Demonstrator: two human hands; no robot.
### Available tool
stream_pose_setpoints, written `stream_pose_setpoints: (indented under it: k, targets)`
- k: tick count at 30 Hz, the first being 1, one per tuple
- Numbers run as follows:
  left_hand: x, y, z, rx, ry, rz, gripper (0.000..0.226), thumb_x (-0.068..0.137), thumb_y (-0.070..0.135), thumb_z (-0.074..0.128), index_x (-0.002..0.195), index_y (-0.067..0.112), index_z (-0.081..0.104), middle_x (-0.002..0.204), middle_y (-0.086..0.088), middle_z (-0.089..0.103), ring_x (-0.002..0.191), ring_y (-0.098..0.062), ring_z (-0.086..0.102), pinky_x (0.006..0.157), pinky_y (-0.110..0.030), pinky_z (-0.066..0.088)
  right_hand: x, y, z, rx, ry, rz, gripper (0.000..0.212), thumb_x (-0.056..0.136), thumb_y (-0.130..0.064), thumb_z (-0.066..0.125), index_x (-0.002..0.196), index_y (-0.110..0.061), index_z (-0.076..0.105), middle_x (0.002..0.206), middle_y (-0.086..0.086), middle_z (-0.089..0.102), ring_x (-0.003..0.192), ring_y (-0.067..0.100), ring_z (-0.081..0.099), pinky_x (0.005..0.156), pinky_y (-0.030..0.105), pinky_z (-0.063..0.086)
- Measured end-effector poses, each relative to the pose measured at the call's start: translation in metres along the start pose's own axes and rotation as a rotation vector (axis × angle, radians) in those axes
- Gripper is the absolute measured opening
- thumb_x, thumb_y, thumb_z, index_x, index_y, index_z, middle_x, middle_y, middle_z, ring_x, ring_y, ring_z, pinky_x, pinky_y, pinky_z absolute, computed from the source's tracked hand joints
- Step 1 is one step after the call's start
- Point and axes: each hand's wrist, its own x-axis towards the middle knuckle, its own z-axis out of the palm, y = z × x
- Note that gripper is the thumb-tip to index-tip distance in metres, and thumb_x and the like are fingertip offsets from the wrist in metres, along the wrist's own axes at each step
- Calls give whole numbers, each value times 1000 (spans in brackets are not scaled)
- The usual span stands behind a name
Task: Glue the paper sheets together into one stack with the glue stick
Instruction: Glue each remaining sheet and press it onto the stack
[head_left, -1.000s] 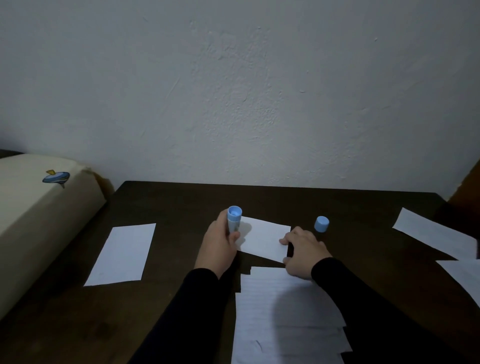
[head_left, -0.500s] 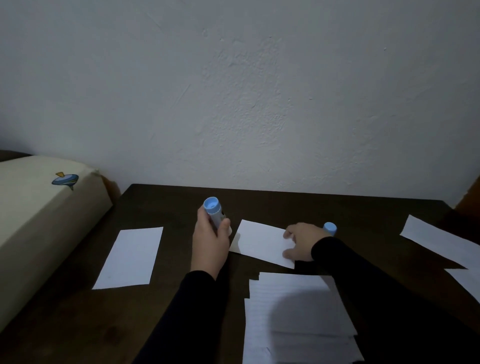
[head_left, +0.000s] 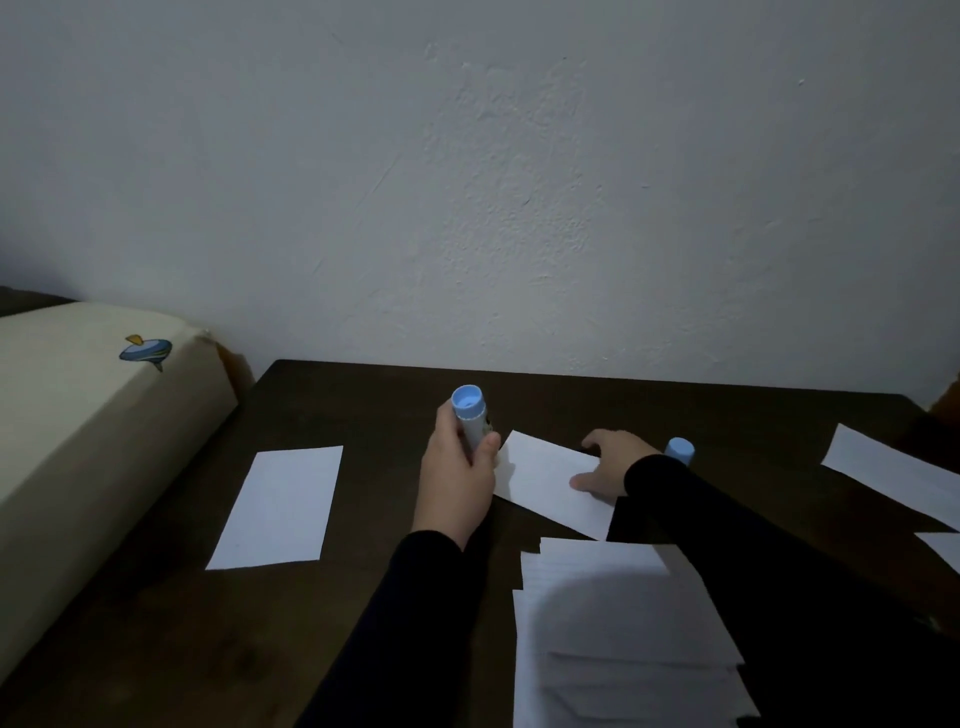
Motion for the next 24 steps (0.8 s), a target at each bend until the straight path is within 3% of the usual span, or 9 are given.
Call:
stream_pose_setpoints:
  k: [4,8,11,15,20,24]
  targets:
    - [1,2,1,-7,-14,-7,50,94,23,58,137,30,35,132,5,51,124,-14,48,104,-41,44,-3,4,-2,42,35,10,38,93,-31,60,128,-16,54,113,1,59,101,15,55,87,28,44]
    - [-1,7,2,3,-26,-15,53,94,23,57,141,29,33,137,4,48,127,-15,45,105,-39,41,-11,8,-8,232,92,14,31,103,-26,38,124,-9,54,112,8,58,103,19,54,90,32,41]
    - [-3,10,3,8,-23,-14,53,95,23,56,141,29,33,137,3,48,127,-15,45,105,-39,41,-16,15,-5,420,78,54,24,98,-19,43,113,-9,59,102,7,59,98,21,55,87,33,42]
    - [-7,14,6,16,-36,1,52,95,24,57,141,28,33,136,3,49,124,-14,47,102,-36,42,-21,21,1,451,52,143,14,93,-14,51,99,-10,63,93,7,60,90,20,56,93,37,47]
    - [-9,17,10,37,-78,7,52,94,24,57,140,28,33,136,4,49,125,-14,46,104,-38,42,-29,25,3,581,23,139,19,92,-13,57,105,-2,65,98,17,65,97,25,61,96,38,46]
    - [-15,20,15,43,-119,24,49,94,23,57,138,28,36,132,6,50,121,-11,47,102,-36,43,-36,31,13,514,25,88,11,91,-19,60,83,-13,60,81,5,61,85,21,61,93,39,51]
